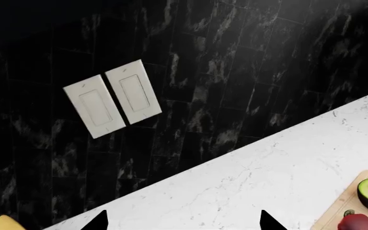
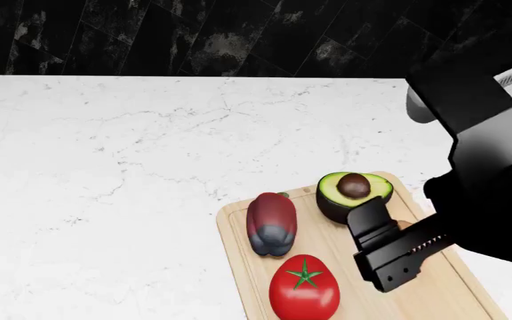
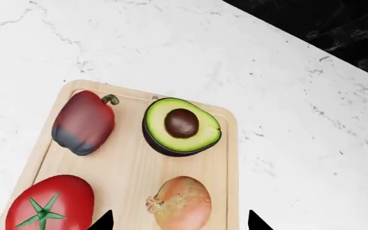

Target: Place the avocado, onion, tomato and bell pepper on the cutting board.

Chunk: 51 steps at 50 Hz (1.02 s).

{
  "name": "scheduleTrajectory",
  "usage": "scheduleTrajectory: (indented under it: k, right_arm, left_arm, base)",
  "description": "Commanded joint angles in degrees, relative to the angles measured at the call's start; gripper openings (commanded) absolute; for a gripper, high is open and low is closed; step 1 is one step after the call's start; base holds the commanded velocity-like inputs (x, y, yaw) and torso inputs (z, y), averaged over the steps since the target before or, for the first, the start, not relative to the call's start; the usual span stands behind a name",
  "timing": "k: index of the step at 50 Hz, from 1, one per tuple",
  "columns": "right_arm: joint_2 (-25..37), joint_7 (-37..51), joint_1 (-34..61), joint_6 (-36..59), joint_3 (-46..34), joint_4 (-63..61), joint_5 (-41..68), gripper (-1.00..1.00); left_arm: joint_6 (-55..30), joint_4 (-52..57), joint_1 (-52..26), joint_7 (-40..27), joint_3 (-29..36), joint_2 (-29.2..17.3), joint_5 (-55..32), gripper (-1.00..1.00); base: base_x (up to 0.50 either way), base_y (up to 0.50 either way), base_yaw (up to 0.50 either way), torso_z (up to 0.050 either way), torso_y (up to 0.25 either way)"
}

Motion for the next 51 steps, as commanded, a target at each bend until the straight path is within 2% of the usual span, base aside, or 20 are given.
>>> scheduleTrajectory:
  k: [1, 7, 11, 16, 24, 29, 35, 42, 46, 51]
  right_arm:
    - [2.59, 6.15, 8.29, 3.14, 3.89, -7.82, 8.84, 1.0]
    - [3.31, 12.45, 16.7, 6.59, 4.44, -9.44, 17.52, 1.0]
    - [3.69, 19.58, 24.09, 8.18, 4.43, -11.26, 27.26, 1.0]
    - [4.75, 32.98, 24.62, 8.83, 10.8, -13.35, 40.4, 1.0]
    - [7.19, 54.37, 24.72, 6.27, 20.02, -19.15, 61.5, 1.0]
    - [6.18, 62.41, 24.63, 3.48, 26.03, -21.95, 67.79, 1.0]
    - [9.84, 63.39, 24.91, 0.2, 31.28, -29.07, 67.74, 1.0]
    - [16.67, 63.39, 24.91, 1.0, 36.34, -32.04, 64.4, 1.0]
    - [17.6, 63.39, 24.91, 1.29, 39.65, -33.67, 63.43, 1.0]
    - [19.55, 63.39, 24.91, -1.17, 43.89, -36.57, 63.68, 1.0]
  left_arm:
    - [-0.52, 1.41, -1.48, 0.5, -1.54, 0.82, -1.29, 1.0]
    - [0.74, 3.18, -1.98, -0.96, -1.27, -0.56, -5.76, 1.0]
    - [0.54, 5.71, -1.53, -0.74, -1.63, -2.1, -7.44, 1.0]
    - [-0.57, 8.02, -3.11, -0.68, -2.26, -3.59, -10.19, 1.0]
    - [0.46, 11.68, -9.42, -5.91, -0.82, -5.3, -19.58, 1.0]
    - [2.8, 15.35, -11.94, -9.22, -0.43, -7.11, -25.38, 1.0]
    - [6.46, 21.08, -14.54, -14.74, -2.77, -9.1, -33.72, 1.0]
    - [11.79, 27.71, -14.46, -21.32, -8.58, -10.15, -41.61, 1.0]
    - [13.15, 28.68, -14.72, -28.37, -12.04, -8.13, -45.28, 1.0]
    - [16.5, 30.37, -15.04, -30.86, -15.51, -8.16, -48.12, 1.0]
  base:
    - [0.0, 0.0, 0.0, 0.0, 0.0]
    - [0.0, 0.0, 0.0, 0.0, 0.0]
    - [0.0, 0.0, 0.0, 0.0, 0.0]
    - [0.0, 0.0, 0.0, 0.0, 0.0]
    - [0.0, 0.0, 0.0, 0.0, 0.0]
    - [0.0, 0.0, 0.0, 0.0, 0.0]
    - [0.0, 0.0, 0.0, 0.0, 0.0]
    - [0.0, 0.0, 0.0, 0.0, 0.0]
    - [0.0, 0.0, 0.0, 0.0, 0.0]
    - [0.0, 0.0, 0.0, 0.0, 0.0]
